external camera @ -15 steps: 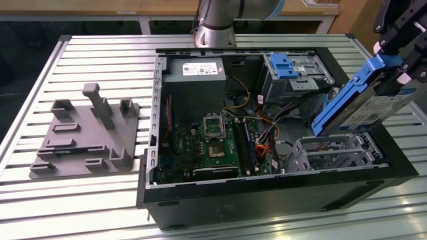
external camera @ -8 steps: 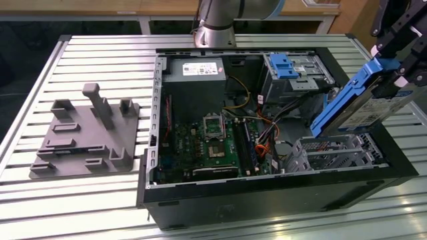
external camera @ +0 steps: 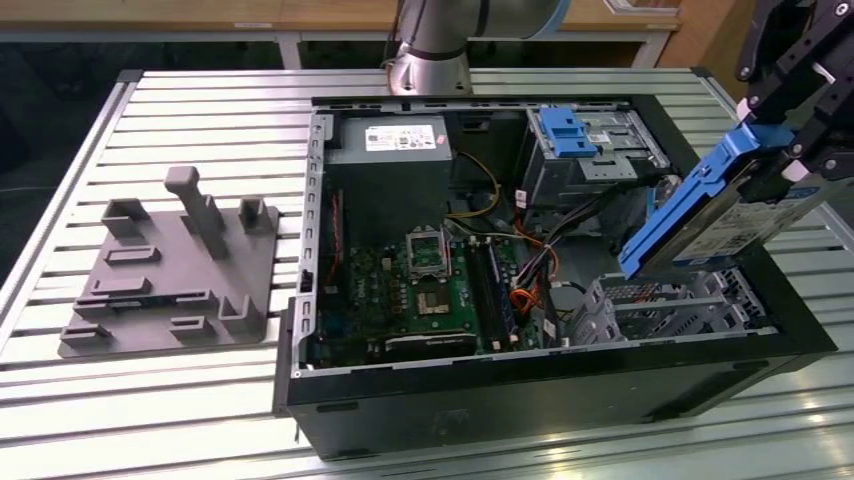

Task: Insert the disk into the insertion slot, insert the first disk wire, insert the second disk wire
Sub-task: 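Insert the disk into the insertion slot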

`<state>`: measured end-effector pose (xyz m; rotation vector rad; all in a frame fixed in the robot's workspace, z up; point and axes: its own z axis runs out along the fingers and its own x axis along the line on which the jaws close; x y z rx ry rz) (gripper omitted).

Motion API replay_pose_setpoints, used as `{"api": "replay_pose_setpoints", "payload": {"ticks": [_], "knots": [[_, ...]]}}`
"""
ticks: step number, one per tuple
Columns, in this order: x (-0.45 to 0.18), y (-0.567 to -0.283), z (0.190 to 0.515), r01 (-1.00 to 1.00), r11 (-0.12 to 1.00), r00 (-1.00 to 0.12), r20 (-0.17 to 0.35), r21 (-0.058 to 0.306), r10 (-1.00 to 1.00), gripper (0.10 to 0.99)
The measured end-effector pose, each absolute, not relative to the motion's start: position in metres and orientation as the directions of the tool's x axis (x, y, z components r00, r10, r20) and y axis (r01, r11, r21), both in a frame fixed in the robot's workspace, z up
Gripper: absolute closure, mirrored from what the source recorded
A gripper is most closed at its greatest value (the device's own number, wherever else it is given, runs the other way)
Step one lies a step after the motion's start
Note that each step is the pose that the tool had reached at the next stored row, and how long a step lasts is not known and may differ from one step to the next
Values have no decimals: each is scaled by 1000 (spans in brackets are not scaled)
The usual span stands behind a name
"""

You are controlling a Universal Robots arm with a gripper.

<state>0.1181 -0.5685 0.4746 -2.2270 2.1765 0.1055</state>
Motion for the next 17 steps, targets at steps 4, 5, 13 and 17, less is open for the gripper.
{"api": "replay_pose_setpoints", "payload": {"ticks": [4, 5, 13, 17], "knots": [[118, -569, 472, -999, -24, 22, -67, 29, -998, 722], [118, -569, 471, -999, -24, 22, -67, 29, -998, 722], [118, -569, 465, -999, -24, 22, -67, 29, -998, 722], [118, -569, 462, -999, -24, 22, -67, 29, -998, 722]]}}
